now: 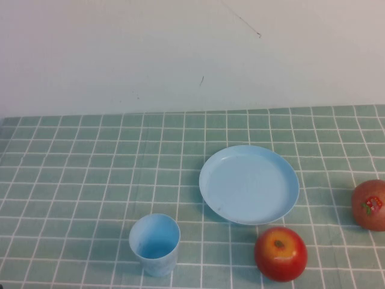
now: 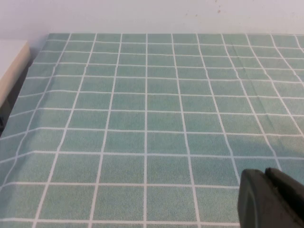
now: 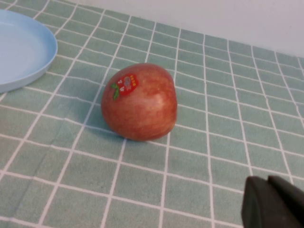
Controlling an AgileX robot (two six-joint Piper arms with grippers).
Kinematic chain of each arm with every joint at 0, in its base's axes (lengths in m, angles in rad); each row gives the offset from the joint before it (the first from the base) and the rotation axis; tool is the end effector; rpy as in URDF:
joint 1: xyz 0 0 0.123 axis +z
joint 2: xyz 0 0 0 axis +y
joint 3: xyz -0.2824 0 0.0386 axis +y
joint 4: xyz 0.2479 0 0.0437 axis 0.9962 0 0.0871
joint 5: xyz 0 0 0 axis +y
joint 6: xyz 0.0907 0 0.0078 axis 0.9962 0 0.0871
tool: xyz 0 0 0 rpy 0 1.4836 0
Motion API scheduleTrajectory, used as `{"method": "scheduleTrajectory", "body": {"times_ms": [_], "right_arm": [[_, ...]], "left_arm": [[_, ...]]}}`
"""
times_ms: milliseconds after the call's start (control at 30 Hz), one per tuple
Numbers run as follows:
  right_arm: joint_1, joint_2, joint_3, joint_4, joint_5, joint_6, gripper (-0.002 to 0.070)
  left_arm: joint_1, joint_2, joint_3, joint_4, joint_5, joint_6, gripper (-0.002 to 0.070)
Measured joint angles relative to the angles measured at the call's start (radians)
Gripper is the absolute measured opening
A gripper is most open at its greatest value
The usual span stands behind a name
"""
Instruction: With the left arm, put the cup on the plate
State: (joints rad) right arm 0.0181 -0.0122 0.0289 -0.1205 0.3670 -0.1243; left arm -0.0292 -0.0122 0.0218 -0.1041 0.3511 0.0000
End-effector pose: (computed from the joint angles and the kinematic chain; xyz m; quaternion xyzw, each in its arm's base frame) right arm 0.0528 -0.0030 0.1712 -0.0893 0.7980 -0.0822 0.5903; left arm 0.0529 -0.0048 0.1749 -0.0165 0.7961 -0.0526 0.6026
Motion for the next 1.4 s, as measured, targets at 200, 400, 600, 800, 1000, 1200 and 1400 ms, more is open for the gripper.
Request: {"method": "scheduleTrajectory", "body": {"times_ms": [200, 400, 600, 800, 1000, 1200, 1400], "right_arm": [[0.000, 0.000, 0.000, 0.000, 0.000, 0.000, -0.0002], [0.000, 0.000, 0.000, 0.000, 0.000, 0.000, -0.0002], [0.000, 0.000, 0.000, 0.000, 0.000, 0.000, -0.0002], [0.000, 0.000, 0.000, 0.000, 0.000, 0.000, -0.0002], [0.000, 0.000, 0.000, 0.000, 0.000, 0.000, -0.0002], [0.000, 0.000, 0.000, 0.000, 0.000, 0.000, -0.0002], [0.000, 0.000, 0.000, 0.000, 0.000, 0.000, -0.0002]], "left_arm": [[0.000, 0.000, 0.000, 0.000, 0.000, 0.000, -0.0003], [0.000, 0.000, 0.000, 0.000, 0.000, 0.000, -0.0003], [0.000, 0.000, 0.000, 0.000, 0.000, 0.000, -0.0003], [0.000, 0.000, 0.000, 0.000, 0.000, 0.005, -0.0003], [0.000, 0.000, 0.000, 0.000, 0.000, 0.005, -0.0003], [0.000, 0.000, 0.000, -0.002, -0.014, 0.005, -0.0003], [0.000, 0.000, 0.004, -0.042, -0.158, 0.005, -0.0003]]}}
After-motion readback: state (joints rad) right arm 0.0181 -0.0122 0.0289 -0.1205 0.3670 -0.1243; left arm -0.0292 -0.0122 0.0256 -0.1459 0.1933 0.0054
